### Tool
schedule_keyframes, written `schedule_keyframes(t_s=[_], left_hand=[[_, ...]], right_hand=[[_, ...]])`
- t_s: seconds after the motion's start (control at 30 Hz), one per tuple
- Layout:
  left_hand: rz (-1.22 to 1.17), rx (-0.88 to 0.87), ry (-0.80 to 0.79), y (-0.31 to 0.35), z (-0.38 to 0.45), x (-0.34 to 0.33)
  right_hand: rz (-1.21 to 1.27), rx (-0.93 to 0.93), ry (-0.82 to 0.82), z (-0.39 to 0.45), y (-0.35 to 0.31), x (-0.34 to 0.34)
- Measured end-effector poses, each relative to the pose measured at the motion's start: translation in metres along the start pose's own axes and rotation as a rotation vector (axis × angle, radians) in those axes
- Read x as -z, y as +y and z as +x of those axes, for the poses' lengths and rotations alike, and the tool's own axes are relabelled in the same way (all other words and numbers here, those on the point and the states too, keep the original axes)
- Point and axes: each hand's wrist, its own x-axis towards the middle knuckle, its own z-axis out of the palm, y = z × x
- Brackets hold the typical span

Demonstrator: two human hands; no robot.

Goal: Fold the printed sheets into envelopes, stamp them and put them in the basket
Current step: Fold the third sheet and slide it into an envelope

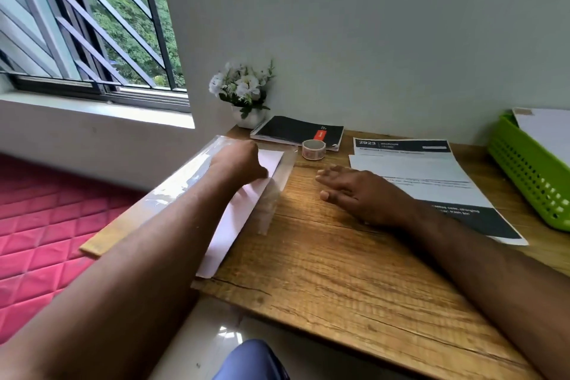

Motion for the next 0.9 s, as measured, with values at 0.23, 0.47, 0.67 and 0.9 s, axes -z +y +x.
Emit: schedule_keyframes(t_s=[0.23,0.47,0.67,0.9], left_hand=[[0.028,-0.065,-0.005,0.011,-0.008,0.001],[0.024,-0.147,0.118,0.03,-0.026,0.016],[-0.281,-0.195,0.452,0.055,-0.023,0.104],[-1.128,-0.061,0.669,0.097,0.019,0.087]], right_hand=[[0.008,-0.027,-0.004,0.0,0.015,0.0],[0.102,-0.034,0.064,-0.002,0.007,0.003],[0.944,-0.147,0.363,0.0,-0.01,0.017],[1.545,-0.143,0.467,-0.009,0.017,0.049]])
